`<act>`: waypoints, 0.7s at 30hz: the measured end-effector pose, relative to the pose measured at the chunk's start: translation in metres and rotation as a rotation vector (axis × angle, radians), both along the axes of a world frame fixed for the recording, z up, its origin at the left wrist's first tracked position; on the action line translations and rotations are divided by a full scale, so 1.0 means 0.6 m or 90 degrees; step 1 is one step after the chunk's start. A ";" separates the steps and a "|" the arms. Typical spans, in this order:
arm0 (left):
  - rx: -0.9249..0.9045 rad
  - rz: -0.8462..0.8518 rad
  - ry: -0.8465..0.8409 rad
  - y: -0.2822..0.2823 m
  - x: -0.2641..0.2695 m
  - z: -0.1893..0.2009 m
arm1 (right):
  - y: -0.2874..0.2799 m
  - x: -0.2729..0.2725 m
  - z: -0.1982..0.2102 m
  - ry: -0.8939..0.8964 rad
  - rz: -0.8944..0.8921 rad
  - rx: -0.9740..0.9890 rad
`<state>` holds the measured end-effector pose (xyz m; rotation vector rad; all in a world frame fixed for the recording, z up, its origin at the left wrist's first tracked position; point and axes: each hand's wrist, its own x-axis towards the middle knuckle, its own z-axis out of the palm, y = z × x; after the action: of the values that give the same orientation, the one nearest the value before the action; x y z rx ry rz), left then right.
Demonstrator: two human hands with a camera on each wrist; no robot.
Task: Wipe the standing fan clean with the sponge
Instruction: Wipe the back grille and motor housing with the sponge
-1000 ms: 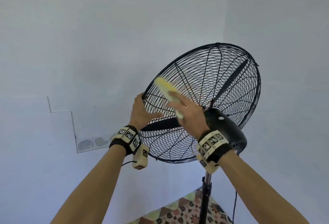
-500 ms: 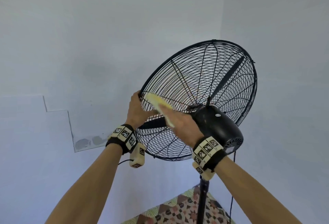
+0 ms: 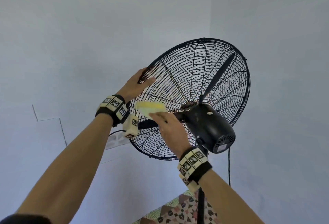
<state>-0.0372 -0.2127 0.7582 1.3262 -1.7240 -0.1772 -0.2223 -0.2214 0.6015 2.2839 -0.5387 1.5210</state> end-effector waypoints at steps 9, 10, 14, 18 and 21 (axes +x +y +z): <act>0.009 0.011 -0.009 0.013 0.003 -0.005 | -0.005 -0.021 0.052 -0.284 -0.046 0.033; 0.008 0.011 -0.006 0.015 0.001 -0.005 | 0.002 -0.008 0.030 -0.219 -0.034 0.029; 0.013 0.020 -0.007 0.017 0.005 -0.008 | 0.019 -0.008 -0.006 -0.089 0.003 0.020; 0.005 0.009 -0.005 0.019 -0.001 -0.006 | -0.003 -0.039 0.074 -0.335 -0.028 0.041; 0.013 0.010 -0.005 0.016 0.000 -0.007 | -0.001 -0.030 0.077 -0.347 -0.032 0.058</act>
<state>-0.0371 -0.2033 0.7537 1.3560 -1.7219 -0.1810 -0.2402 -0.2221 0.6477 1.8797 -0.8105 2.1361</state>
